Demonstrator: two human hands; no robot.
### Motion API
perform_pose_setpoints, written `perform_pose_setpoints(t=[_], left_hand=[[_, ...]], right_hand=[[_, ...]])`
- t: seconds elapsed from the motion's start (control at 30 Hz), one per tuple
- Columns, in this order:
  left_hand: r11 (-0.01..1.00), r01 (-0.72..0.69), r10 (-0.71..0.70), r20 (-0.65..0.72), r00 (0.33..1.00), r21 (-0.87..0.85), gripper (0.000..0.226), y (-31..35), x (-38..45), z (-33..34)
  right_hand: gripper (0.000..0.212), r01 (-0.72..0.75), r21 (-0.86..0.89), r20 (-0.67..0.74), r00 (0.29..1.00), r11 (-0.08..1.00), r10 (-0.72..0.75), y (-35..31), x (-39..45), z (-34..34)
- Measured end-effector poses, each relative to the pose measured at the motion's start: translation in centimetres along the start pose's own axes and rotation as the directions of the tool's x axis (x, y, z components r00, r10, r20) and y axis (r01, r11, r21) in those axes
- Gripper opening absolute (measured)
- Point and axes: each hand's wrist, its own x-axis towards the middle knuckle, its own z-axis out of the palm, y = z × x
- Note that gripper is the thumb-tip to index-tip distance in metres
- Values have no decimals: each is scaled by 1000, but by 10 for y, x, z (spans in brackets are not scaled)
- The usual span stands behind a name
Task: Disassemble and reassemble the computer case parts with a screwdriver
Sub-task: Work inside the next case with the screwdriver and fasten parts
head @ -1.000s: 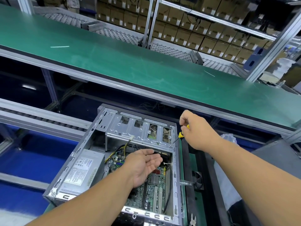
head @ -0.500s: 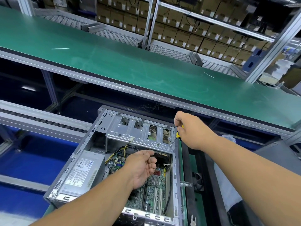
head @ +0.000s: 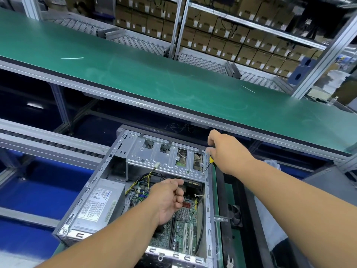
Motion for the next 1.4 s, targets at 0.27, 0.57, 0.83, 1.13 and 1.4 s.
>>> perform_pose_setpoints(t=[0.27, 0.57, 0.83, 1.13, 1.4], left_hand=[[1000, 19, -19, 23, 1000, -25, 32, -1, 0, -2], [998, 30, -30, -3, 1000, 48, 35, -2, 2, -3], [988, 78, -74, -31, 997, 131, 44, -4, 1, -1], [994, 108, -108, 39, 993, -13, 35, 0, -5, 2], [970, 194, -177, 122, 977, -147, 14, 6, -7, 5]], right_hand=[[16, -3, -177, 118, 993, 984, 24, -5, 6, -10], [17, -39, -126, 170, 984, 991, 61, -5, 12, -16], [19, 4, -103, 188, 982, 995, 16, -2, 9, -17], [25, 28, -60, 239, 971, 998, -13, -16, 8, -20], [22, -29, -10, 243, 970, 1000, 30, -16, 13, -19]])
